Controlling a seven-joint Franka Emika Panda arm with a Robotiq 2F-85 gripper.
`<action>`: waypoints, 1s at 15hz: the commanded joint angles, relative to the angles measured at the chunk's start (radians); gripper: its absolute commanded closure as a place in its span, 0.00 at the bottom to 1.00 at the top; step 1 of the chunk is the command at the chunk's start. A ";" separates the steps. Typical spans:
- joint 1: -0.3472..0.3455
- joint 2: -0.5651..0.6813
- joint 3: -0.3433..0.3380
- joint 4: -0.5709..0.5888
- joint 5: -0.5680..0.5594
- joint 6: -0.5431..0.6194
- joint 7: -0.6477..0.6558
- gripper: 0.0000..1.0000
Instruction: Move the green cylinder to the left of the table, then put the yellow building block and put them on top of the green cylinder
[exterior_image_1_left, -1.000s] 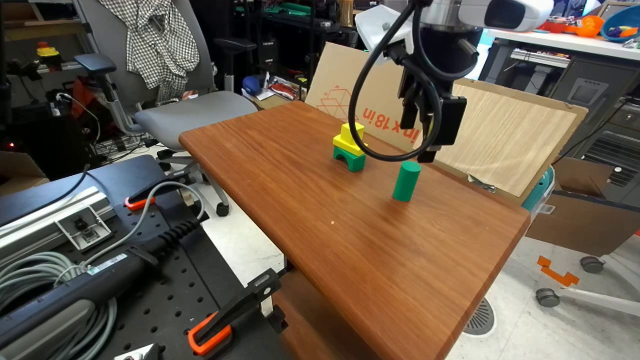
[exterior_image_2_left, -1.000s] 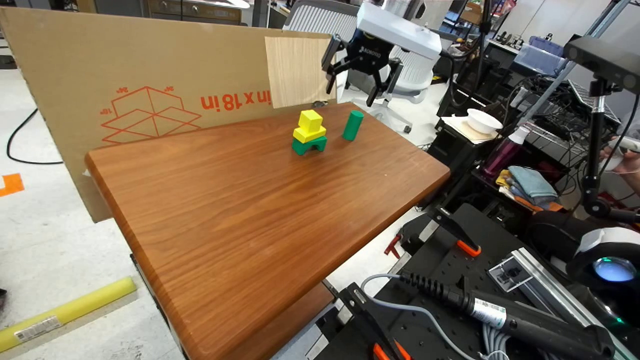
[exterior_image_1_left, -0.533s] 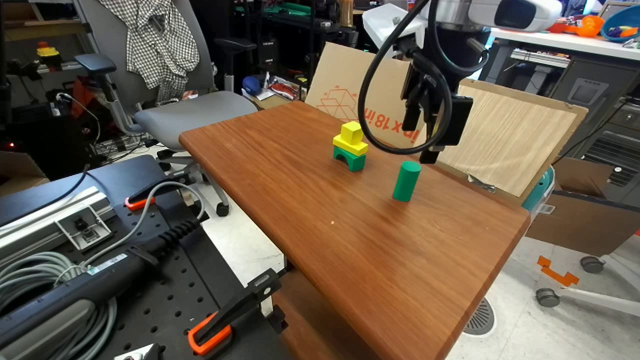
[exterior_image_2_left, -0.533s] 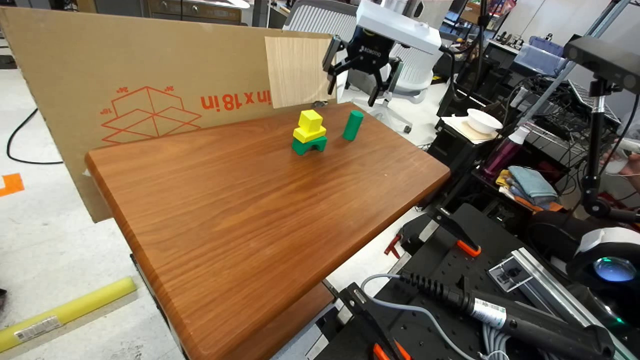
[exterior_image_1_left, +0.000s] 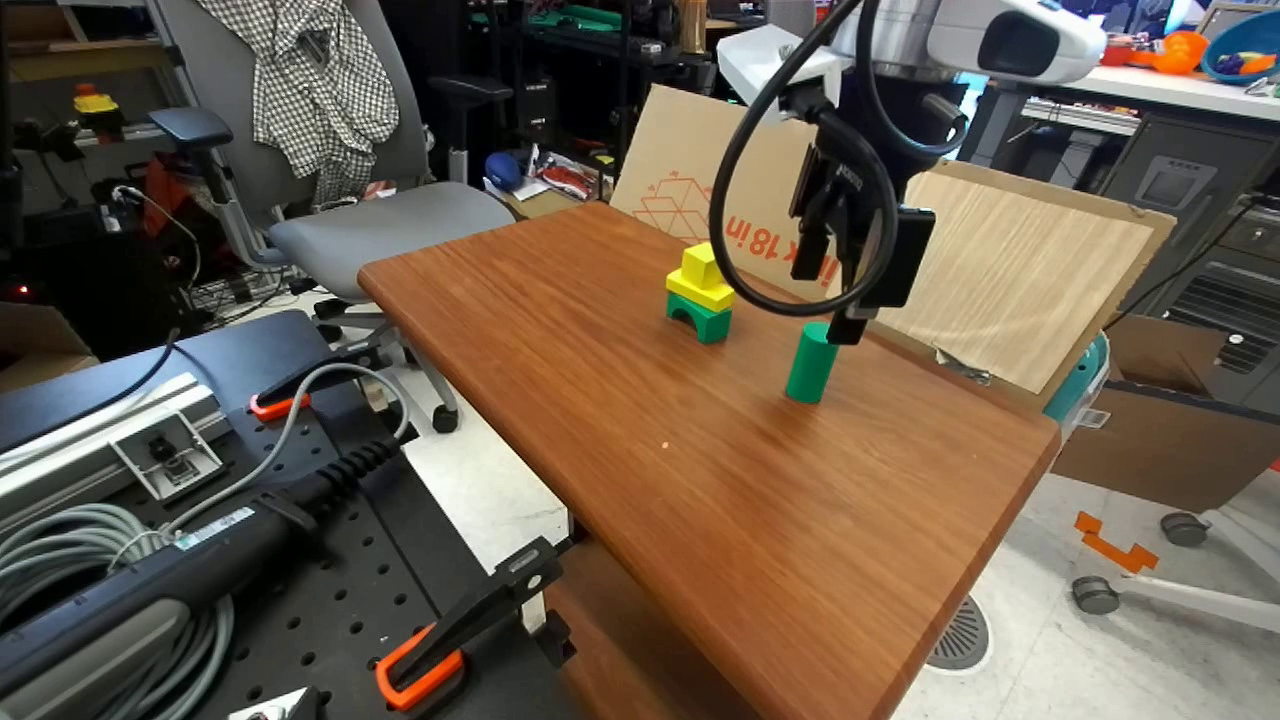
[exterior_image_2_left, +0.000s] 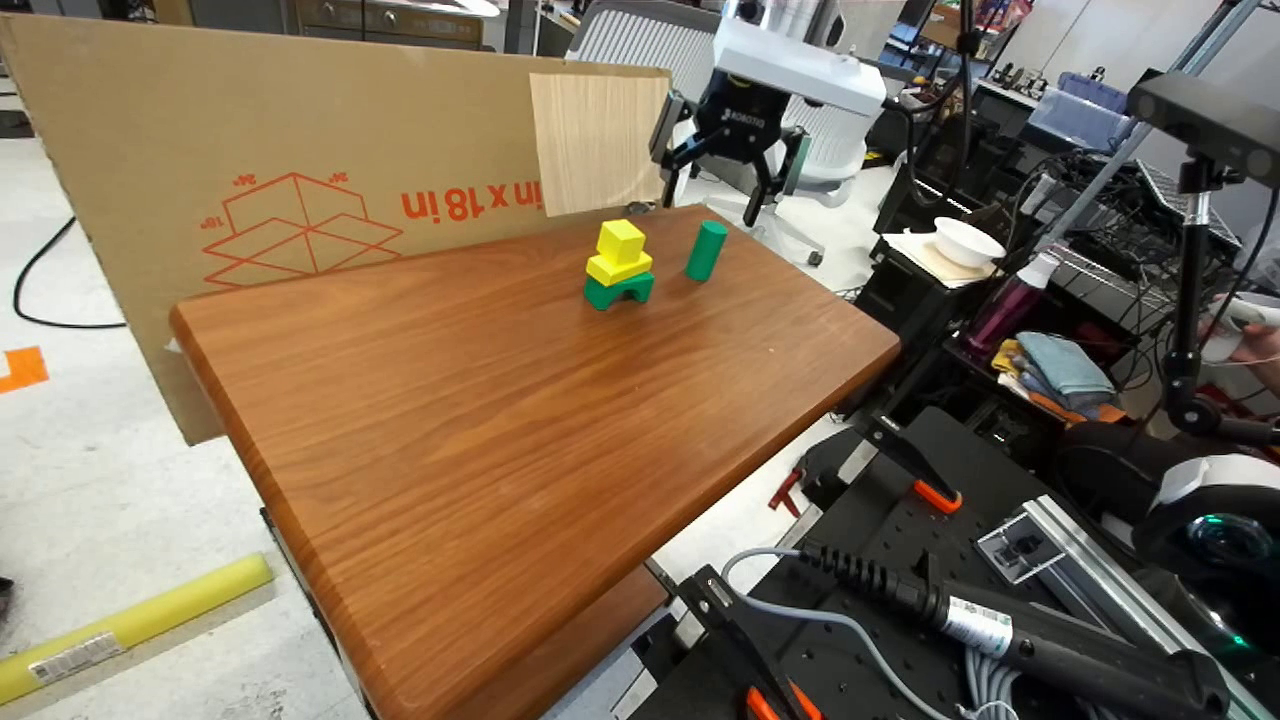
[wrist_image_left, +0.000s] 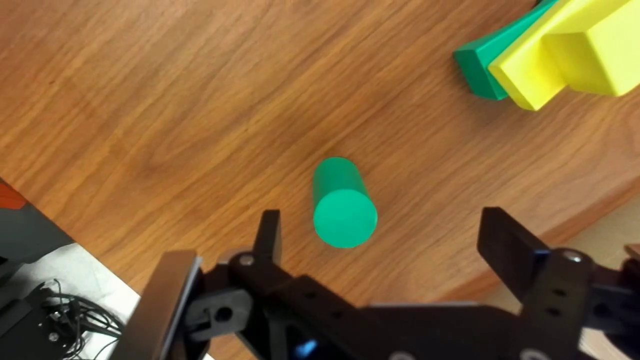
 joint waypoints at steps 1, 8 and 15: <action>0.022 0.038 -0.020 0.033 -0.036 -0.023 0.046 0.00; 0.042 0.090 -0.035 0.058 -0.066 -0.018 0.095 0.00; 0.057 0.094 -0.042 0.079 -0.088 -0.009 0.098 0.35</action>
